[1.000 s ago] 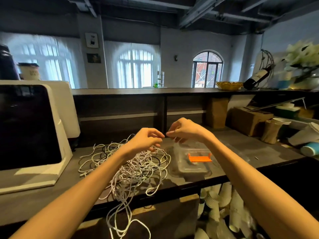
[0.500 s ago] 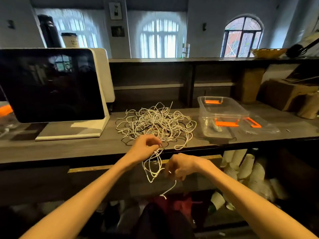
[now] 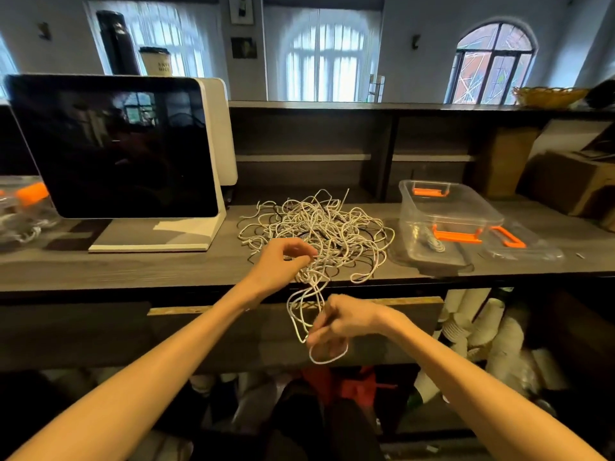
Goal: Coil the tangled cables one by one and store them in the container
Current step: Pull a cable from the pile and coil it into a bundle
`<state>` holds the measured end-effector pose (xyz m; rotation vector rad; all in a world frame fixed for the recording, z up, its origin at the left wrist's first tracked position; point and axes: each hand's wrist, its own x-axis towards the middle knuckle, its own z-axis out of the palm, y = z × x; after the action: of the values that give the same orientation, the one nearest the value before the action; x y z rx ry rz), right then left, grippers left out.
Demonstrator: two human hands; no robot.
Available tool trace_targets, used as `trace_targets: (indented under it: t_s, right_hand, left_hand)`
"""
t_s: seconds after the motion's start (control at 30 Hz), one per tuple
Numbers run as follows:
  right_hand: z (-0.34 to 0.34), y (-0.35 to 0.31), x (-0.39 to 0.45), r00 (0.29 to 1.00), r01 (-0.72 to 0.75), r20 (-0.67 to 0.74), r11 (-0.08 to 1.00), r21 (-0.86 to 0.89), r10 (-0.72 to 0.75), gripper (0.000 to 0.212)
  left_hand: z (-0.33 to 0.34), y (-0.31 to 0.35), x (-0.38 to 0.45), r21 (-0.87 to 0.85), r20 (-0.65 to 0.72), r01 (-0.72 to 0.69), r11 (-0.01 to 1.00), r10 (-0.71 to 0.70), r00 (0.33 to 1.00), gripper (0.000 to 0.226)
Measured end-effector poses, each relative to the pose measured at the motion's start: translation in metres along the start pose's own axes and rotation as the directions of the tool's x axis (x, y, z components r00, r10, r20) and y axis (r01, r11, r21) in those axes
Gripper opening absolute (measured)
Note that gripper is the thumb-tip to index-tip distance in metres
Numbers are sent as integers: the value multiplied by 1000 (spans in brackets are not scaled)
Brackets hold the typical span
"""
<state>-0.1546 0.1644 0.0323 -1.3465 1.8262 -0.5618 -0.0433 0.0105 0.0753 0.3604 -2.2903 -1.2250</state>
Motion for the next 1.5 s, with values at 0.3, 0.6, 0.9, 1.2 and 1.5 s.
trace_targets:
  t_s: [0.3, 0.6, 0.9, 1.2, 1.5]
  right_hand:
    - [-82, -89, -42, 843, 386, -454, 913, 133, -290, 25]
    - [-118, -130, -19, 636, 545, -731, 814, 200, -246, 27]
    - [-123, -110, 10, 700, 438, -662, 894, 101, -268, 35]
    - [-165, -141, 33, 671, 432, -633, 897, -90, -387, 28]
    - [-178, -150, 75, 670, 426, -594, 886, -184, -445, 38]
  left_hand:
    - [-31, 49, 5, -496, 192, 158, 854, -70, 979, 35]
    - [-60, 81, 31, -468, 237, 95, 879, 21, 971, 23]
    - [-100, 71, 57, -816, 49, 220, 535, -315, 948, 11]
    - [-121, 45, 72, -161, 94, 92, 983, -78, 993, 26]
    - [-109, 72, 85, -700, 459, 336, 629, 36, 888, 40]
